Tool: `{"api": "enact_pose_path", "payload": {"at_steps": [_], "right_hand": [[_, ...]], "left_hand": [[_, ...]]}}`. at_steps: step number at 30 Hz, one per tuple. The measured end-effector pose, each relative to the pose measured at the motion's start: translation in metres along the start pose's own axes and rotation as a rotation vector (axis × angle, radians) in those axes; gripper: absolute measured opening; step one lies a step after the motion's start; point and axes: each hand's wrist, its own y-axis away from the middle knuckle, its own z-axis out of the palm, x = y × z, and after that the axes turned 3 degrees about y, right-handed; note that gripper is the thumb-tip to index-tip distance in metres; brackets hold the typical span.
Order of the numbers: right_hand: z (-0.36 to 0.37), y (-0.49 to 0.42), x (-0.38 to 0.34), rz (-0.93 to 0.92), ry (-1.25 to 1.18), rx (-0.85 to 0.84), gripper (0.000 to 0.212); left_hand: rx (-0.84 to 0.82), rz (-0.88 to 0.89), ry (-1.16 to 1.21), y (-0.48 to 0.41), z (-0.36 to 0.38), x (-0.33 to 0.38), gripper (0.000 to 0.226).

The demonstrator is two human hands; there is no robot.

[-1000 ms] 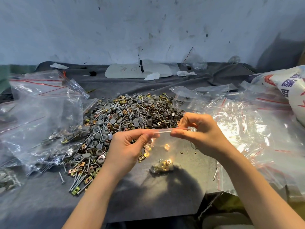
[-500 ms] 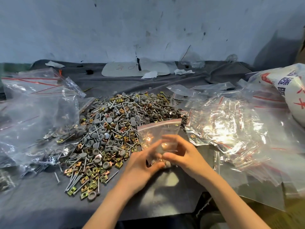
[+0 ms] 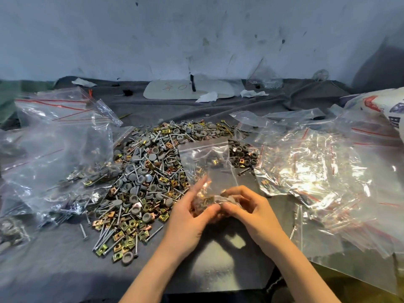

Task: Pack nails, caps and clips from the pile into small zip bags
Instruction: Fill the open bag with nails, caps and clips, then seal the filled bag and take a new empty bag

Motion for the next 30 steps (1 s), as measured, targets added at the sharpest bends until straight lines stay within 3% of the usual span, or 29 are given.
{"api": "enact_pose_path", "payload": {"at_steps": [6,10,15,18,22,24,27,30], "right_hand": [[-0.002,0.004,-0.003,-0.027,-0.101,-0.015,0.021],[-0.002,0.003,0.001,-0.025,-0.065,-0.025,0.028],[-0.005,0.002,0.005,-0.002,-0.091,-0.026,0.020],[-0.005,0.002,0.004,0.018,-0.122,-0.015,0.018],[-0.004,0.002,0.002,0.004,-0.122,-0.002,0.017],[-0.003,0.002,0.004,0.003,-0.129,0.011,0.015],[-0.003,0.003,0.006,-0.003,-0.099,0.012,0.017],[-0.001,0.002,0.003,-0.005,-0.101,0.021,0.016]], "left_hand": [[0.071,0.068,-0.073,0.006,-0.001,0.005,0.052],[0.009,-0.048,0.162,0.009,-0.017,0.015,0.066],[0.232,0.052,0.372,-0.010,-0.088,0.057,0.046],[0.431,0.119,0.131,-0.028,-0.136,0.082,0.043],[0.689,0.030,-0.594,-0.049,-0.182,0.087,0.087],[0.745,0.066,-0.828,-0.050,-0.177,0.084,0.097],[0.646,0.243,-0.841,-0.050,-0.128,0.071,0.093],[0.338,0.375,-0.690,-0.045,-0.047,0.056,0.073]]}}
